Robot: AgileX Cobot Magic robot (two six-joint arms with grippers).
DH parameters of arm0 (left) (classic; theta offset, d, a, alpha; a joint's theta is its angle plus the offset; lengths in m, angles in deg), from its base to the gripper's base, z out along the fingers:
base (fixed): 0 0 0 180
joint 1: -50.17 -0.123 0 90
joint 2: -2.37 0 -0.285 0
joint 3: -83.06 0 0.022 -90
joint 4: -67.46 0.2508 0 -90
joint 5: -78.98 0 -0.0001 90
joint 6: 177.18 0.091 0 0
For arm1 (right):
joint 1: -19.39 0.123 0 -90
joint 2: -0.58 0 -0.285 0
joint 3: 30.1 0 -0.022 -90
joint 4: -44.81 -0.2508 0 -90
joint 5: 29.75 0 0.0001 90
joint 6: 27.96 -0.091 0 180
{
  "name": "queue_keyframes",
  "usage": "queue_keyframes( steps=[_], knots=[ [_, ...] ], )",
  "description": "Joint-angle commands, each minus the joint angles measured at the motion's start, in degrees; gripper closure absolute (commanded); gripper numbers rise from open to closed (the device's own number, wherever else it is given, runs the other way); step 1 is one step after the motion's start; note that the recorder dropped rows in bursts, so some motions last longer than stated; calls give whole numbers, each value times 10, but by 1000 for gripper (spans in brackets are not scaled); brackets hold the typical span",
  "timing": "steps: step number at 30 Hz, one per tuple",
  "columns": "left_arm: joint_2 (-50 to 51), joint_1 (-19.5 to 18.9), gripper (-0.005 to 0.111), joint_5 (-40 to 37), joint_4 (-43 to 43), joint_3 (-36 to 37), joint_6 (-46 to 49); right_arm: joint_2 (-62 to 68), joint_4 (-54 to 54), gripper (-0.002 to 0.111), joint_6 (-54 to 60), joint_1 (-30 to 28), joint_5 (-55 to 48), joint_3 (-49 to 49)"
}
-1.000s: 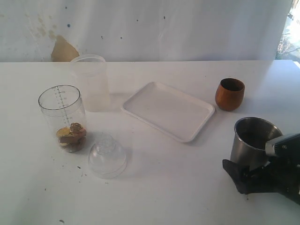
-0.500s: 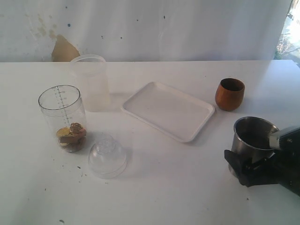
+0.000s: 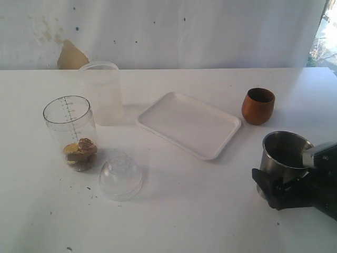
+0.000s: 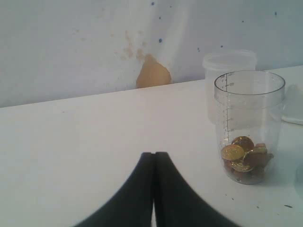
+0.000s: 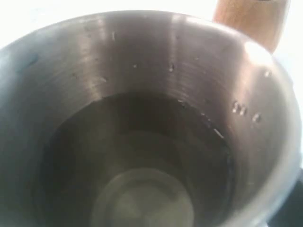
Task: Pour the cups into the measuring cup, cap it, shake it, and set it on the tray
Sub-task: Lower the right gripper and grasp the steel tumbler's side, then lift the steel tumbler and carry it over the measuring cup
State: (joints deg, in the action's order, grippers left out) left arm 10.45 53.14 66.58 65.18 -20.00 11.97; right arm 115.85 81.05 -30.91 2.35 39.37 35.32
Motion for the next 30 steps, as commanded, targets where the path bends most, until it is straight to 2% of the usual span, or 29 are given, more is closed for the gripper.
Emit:
queue_keyframes(
  steps=[1, 3, 6, 8, 11, 13, 23, 30],
  knots=[
    [-3, 0, 107, 8, 0, 3, -1, -6, -3, 5, -3, 0, 8, -2],
    [-3, 0, 107, 8, 0, 3, -1, -6, -3, 7, -2, 0, 8, -2],
    [-3, 0, 107, 8, 0, 3, -1, -6, -3, 23, -2, 0, 8, -2],
    [-3, 0, 107, 8, 0, 3, -1, -6, -2, 48, -7, 0, 8, -2],
    [-3, 0, 107, 8, 0, 3, -1, -6, -2, 92, -35, 0, 8, -2],
    [-3, 0, 107, 8, 0, 3, -1, -6, -5, 108, -35, 0, 8, -2],
    [-3, 0, 107, 8, 0, 3, -1, -6, 0, 108, -51, 0, 8, -2],
    [-3, 0, 107, 8, 0, 3, -1, -52, 42, 108, -151, 0, 8, -45]
  ],
)
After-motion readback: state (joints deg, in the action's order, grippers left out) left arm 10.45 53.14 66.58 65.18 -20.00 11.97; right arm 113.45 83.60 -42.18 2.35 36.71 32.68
